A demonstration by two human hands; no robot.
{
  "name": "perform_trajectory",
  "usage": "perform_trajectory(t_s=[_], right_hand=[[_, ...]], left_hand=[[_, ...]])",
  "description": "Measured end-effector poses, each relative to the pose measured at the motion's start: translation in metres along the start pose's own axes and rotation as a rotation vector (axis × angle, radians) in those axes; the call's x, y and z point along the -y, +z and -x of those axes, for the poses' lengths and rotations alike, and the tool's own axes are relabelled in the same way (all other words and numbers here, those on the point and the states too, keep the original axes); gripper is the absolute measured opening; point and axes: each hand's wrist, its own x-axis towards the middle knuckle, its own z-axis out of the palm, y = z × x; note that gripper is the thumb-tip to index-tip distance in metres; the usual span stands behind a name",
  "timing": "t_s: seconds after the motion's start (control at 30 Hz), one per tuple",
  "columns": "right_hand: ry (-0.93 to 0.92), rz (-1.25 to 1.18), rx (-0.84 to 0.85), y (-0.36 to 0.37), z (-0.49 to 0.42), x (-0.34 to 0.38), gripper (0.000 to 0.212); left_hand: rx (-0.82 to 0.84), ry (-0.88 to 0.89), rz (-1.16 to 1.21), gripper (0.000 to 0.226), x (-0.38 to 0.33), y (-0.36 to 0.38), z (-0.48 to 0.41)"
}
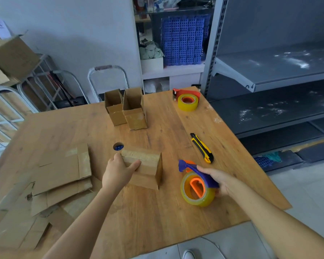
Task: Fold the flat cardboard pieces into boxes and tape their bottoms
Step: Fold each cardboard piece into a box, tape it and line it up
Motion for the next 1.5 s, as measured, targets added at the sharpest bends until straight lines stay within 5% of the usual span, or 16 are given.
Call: perform_trajectory(t_s=[0.33,0.6,0.73,0.8,0.9,1.1,1.27,1.4,1.5], right_hand=[[-0.171,0.243,-0.196,-0.007,-0.003,0.003,0.035],[-0.445,0.74,-0.607,0.013,0.003,0.004,0.028],[-0.751,0.606,-0.458,0.069,0.025,0.03,0.025],[-0.708,0.513,-0.31,0.1,0.027,0.041,0.018],[-0.612,0.449,-0.205,0.131,0.02,0.045,0.044],[-0.609,0.505,-0.311,0.147,0.015,0.042,0.047],[-0.506,0.373,-0.226,0.145,0.015,0.042,0.032],[-0.36,-0.053,-0.187,0.126,0.019,0.05,0.034],[-0.343,-0.247,-0.117,0.119,0.029,0.059,0.029]], left_hand=[[0.057,-0.121,0.072,0.074,0.01,-0.003,-0.004],[0.058,-0.064,0.202,0.055,0.005,0.0,-0.006],[0.028,-0.097,0.232,0.045,0.001,-0.005,-0.011],[0.018,-0.091,0.214,0.044,-0.001,-0.008,-0.017],[0.086,-0.086,0.119,0.046,0.0,-0.012,-0.023],[0.154,-0.174,0.165,0.043,-0.001,-0.017,-0.03],[0.071,-0.272,0.325,0.031,0.0,-0.014,-0.022],[0.116,-0.148,0.559,0.008,0.005,-0.029,-0.01],[0.108,0.02,0.689,0.033,0.001,-0.045,0.001]])
